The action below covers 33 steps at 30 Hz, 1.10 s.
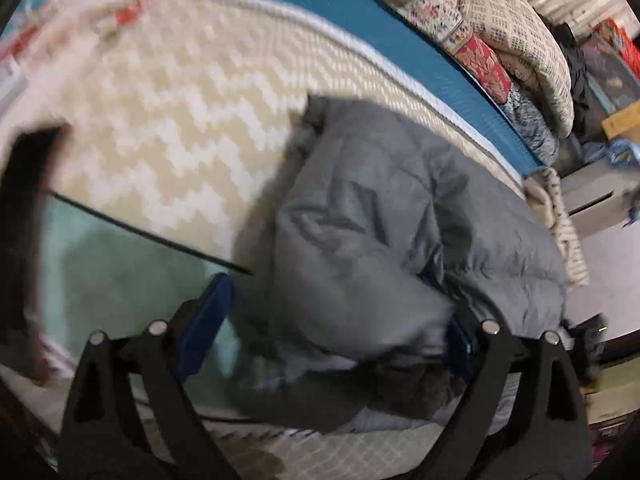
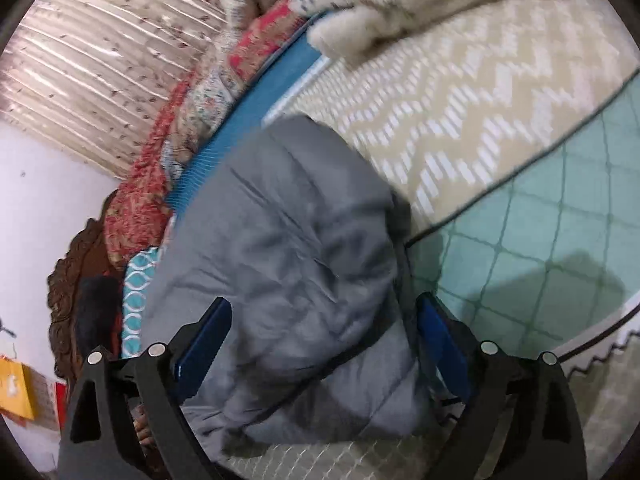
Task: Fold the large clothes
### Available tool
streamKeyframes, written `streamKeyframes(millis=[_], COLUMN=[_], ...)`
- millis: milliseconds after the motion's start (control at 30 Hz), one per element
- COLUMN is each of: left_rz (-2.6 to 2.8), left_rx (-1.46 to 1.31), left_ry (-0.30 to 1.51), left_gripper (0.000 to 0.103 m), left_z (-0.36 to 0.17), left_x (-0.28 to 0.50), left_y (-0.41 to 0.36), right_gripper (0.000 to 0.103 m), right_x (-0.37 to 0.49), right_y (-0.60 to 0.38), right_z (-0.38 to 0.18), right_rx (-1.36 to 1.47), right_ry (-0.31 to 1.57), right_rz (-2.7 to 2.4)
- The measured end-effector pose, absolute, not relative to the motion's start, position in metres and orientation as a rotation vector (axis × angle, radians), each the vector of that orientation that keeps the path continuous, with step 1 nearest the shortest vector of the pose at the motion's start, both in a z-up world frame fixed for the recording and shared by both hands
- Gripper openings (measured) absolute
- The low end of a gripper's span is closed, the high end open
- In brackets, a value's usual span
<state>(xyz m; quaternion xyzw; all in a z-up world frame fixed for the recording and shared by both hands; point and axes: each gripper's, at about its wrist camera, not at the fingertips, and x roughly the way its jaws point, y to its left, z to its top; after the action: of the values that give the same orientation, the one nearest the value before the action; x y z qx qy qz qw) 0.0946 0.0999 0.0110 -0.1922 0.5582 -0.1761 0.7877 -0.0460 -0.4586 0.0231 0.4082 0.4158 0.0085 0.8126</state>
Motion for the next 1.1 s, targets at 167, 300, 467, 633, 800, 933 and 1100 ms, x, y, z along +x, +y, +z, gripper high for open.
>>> streamKeyframes(millis=[167, 300, 467, 633, 800, 933, 1100], left_rz=[-0.374, -0.477, -0.489, -0.495, -0.462, -0.384, -0.243], left_rx=[-0.349, -0.339, -0.25, -0.213, -0.268, -0.315, -0.358], left_ry=[1.18, 1.216, 1.158, 1.058, 0.925, 0.829, 0.766], left_gripper=[0.097, 0.092, 0.049, 0.03, 0.03, 0.03, 0.03], left_z=[0.001, 0.008, 0.03, 0.07, 0.121, 0.156, 0.172], left_x=[0.087, 0.072, 0.057, 0.065, 0.102, 0.146, 0.203], left_y=[0.08, 0.059, 0.03, 0.027, 0.063, 0.108, 0.157], right_gripper=[0.0, 0.0, 0.039, 0.063, 0.063, 0.063, 0.063], right_x=[-0.027, -0.008, 0.013, 0.032, 0.083, 0.153, 0.225], right_y=[-0.417, -0.381, -0.336, -0.304, -0.271, -0.233, -0.162], right_z=[0.027, 0.026, 0.051, 0.092, 0.149, 0.188, 0.2], right_rx=[0.78, 0.699, 0.57, 0.448, 0.355, 0.281, 0.207], right_ry=[0.931, 0.986, 0.983, 0.906, 0.804, 0.737, 0.701], right_rz=[0.107, 0.172, 0.224, 0.285, 0.354, 0.421, 0.472])
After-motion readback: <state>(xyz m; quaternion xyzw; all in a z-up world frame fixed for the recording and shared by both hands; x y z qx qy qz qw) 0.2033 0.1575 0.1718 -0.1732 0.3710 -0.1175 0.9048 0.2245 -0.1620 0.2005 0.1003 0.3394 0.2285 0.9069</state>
